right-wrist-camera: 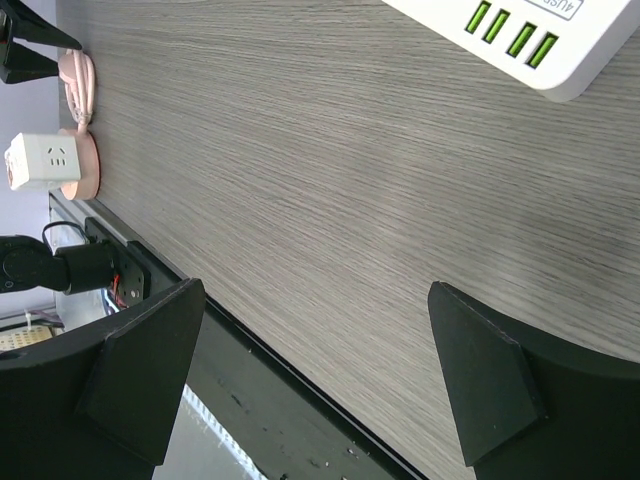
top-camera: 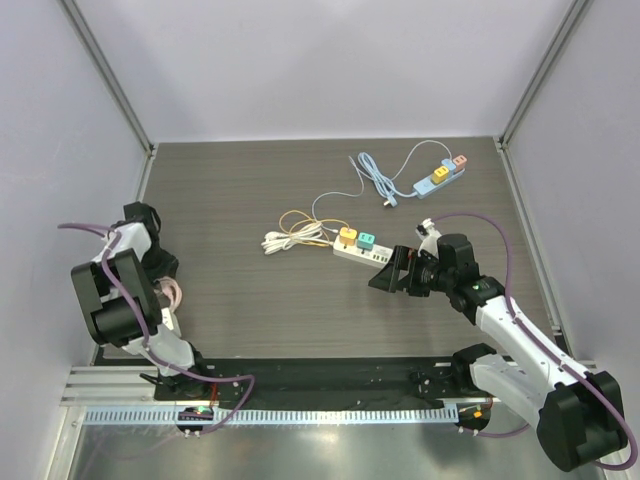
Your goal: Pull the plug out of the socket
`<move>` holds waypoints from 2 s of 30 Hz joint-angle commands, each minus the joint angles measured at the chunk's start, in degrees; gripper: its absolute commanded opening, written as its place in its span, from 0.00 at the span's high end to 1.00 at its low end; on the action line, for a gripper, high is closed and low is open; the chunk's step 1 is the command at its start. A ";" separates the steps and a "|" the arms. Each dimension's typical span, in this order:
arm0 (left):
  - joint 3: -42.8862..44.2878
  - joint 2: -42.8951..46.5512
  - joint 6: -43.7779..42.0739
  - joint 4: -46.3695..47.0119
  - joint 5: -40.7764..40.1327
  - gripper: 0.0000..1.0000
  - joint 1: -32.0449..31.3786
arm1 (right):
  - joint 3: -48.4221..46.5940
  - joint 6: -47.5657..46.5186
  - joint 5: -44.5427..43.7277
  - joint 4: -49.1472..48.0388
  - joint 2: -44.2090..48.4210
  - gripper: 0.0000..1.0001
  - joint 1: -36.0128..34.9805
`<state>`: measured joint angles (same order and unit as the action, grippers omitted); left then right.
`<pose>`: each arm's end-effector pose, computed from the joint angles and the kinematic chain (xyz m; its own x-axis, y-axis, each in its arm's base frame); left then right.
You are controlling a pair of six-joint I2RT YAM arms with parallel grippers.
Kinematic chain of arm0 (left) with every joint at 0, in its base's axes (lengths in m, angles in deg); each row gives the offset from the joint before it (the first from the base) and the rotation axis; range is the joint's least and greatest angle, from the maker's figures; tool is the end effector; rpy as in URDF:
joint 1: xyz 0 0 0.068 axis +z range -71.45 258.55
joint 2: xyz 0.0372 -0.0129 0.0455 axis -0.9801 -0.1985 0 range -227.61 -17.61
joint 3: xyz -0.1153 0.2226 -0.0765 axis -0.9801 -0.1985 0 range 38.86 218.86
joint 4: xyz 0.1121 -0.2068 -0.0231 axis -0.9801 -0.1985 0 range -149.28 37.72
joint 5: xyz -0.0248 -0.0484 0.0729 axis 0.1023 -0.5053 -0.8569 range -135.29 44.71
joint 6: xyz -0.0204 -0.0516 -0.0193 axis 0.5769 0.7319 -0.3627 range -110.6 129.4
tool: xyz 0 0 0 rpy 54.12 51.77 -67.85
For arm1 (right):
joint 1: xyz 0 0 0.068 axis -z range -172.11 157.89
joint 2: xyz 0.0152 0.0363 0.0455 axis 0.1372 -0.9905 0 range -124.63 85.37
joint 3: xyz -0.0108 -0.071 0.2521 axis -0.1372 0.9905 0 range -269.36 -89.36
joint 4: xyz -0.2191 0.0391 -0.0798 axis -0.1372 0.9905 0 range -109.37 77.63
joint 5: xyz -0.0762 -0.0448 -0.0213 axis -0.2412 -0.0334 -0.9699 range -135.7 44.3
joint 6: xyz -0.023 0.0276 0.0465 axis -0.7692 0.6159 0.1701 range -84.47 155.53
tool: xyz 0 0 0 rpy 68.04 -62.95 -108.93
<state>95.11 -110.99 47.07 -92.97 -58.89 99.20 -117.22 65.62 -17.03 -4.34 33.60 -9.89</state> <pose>0.2485 0.1043 0.1694 -0.4862 -0.8180 -0.3075 -0.8671 0.4954 0.0530 0.1594 0.0725 0.2087 -0.8302 0.1958 -0.5219 -0.2391 0.7206 0.6508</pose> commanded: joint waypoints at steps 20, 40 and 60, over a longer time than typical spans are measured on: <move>17.92 -17.88 8.12 8.43 18.17 0.82 -16.60 | -2.64 -0.12 -3.44 -1.93 -1.40 0.00 -0.15; 18.03 14.97 0.82 -9.23 4.47 0.24 -21.00 | -12.13 0.65 -3.62 -9.12 -14.58 0.00 -3.65; -5.53 29.13 7.59 1.31 11.96 0.78 -2.27 | -53.08 26.24 -0.90 -40.69 -67.31 0.00 -33.28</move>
<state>90.37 -83.56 54.29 -94.67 -45.71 96.31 -164.67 86.47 -19.87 -38.75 -30.86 -41.96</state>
